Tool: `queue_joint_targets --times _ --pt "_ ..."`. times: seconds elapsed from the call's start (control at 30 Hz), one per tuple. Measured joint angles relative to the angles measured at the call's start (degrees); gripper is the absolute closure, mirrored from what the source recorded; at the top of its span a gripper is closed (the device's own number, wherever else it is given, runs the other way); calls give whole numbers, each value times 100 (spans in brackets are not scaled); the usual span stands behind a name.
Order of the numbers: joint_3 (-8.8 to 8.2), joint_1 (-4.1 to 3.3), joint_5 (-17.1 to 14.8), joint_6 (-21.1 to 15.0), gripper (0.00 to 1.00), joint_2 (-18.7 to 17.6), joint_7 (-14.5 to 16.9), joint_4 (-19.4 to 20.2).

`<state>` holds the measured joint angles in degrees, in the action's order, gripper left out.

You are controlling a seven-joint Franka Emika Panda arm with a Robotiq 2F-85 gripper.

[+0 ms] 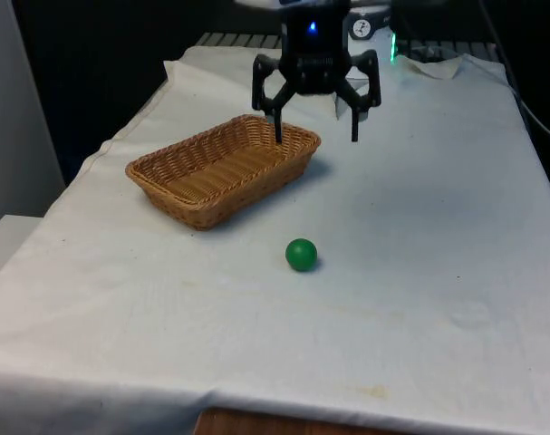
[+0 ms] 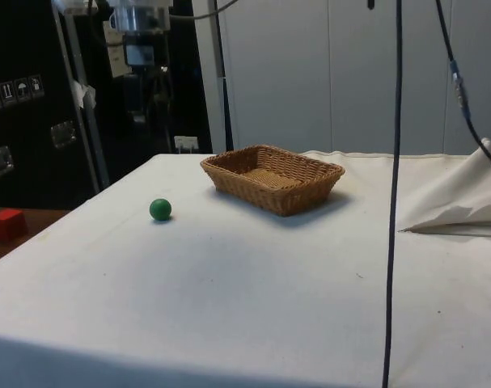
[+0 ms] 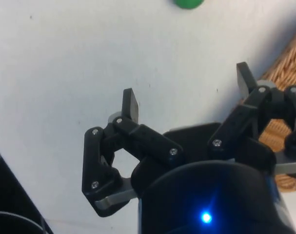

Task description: Pick up the ball and place it into the basket.

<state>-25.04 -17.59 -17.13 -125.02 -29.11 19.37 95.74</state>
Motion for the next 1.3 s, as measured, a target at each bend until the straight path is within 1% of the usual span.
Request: queue_joint_targets --times 0.03,0.2,0.23,0.33,0.4,0.53,0.57,0.73,0.9,1.13,1.23,1.3 --pt "0 0 0 0 0 0 0 0" --pt "-11 23 -160 -46 0 -355 115 -246" --pt "-17 29 -195 -57 0 -481 143 -332" --pt "-17 34 -206 -74 0 -539 155 -372" --pt "-11 40 -269 -115 0 -722 201 -476" --pt "-11 46 -327 -132 0 -877 246 -573" --pt "-11 52 -378 -155 0 -974 281 -607" --pt "-11 52 -487 -281 0 -1192 401 -625" --pt "-11 52 -567 -350 0 -1324 493 -625" --pt "-11 52 -756 -504 0 -1581 665 -653" --pt "-11 57 -825 -544 0 -1667 716 -682" --pt "-11 86 -928 -561 0 -1822 808 -773"
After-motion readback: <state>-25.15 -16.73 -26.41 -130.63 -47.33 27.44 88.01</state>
